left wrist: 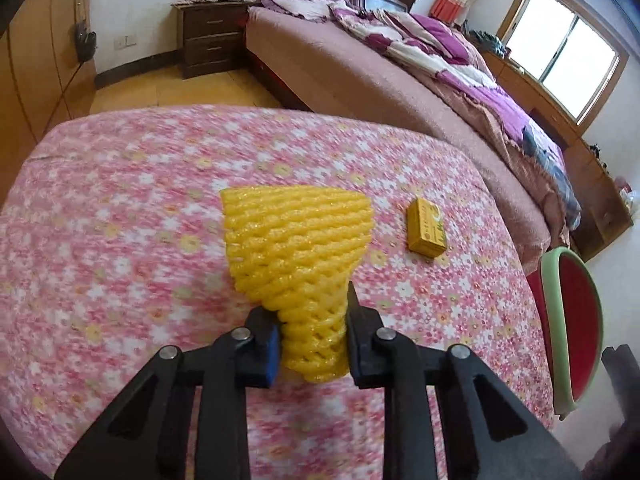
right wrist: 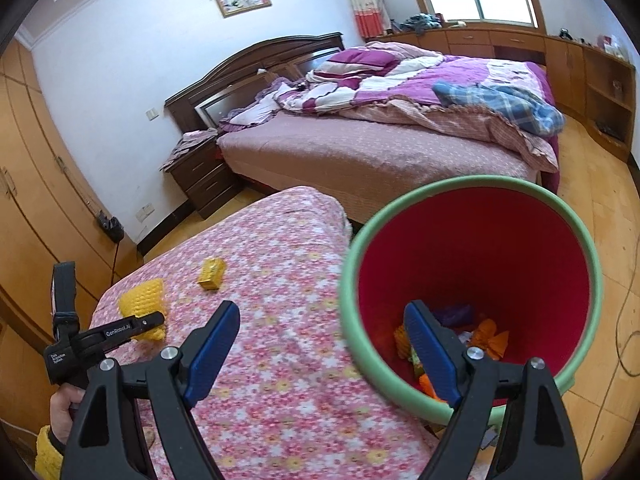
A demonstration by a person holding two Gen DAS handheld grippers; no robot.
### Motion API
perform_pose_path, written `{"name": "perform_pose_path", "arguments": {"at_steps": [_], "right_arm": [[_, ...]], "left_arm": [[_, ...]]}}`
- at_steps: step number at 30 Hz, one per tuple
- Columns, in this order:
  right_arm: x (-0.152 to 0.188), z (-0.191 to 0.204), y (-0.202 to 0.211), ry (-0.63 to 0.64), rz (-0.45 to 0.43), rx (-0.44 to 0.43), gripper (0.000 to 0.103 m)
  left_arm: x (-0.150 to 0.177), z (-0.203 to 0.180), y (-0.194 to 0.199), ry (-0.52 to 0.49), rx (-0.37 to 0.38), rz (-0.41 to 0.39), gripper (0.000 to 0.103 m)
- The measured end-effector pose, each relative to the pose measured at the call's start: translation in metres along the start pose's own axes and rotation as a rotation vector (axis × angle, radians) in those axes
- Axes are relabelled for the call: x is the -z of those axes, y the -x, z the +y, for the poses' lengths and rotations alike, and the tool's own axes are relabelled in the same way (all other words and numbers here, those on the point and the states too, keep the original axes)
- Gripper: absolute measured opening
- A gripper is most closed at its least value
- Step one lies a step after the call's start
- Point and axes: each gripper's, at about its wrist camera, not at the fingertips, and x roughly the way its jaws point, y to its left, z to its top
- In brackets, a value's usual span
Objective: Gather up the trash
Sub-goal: 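Grasp the yellow foam mesh net with the left gripper while the right grasps the yellow box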
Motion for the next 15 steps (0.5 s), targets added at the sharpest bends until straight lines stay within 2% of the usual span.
{"name": "perform_pose_path", "arguments": {"at_steps": [4, 15], "right_arm": [[-0.002, 0.023, -0.004, 0.033, 0.009, -0.015, 0.086], [-0.007, 0.099, -0.045, 0.165, 0.04, -0.052, 0.086]], "left_arm": [[-0.008, 0.019, 0.019, 0.011, -0.009, -0.04, 0.025], [-0.028, 0.09, 0.049, 0.06, -0.132, -0.121, 0.025]]}}
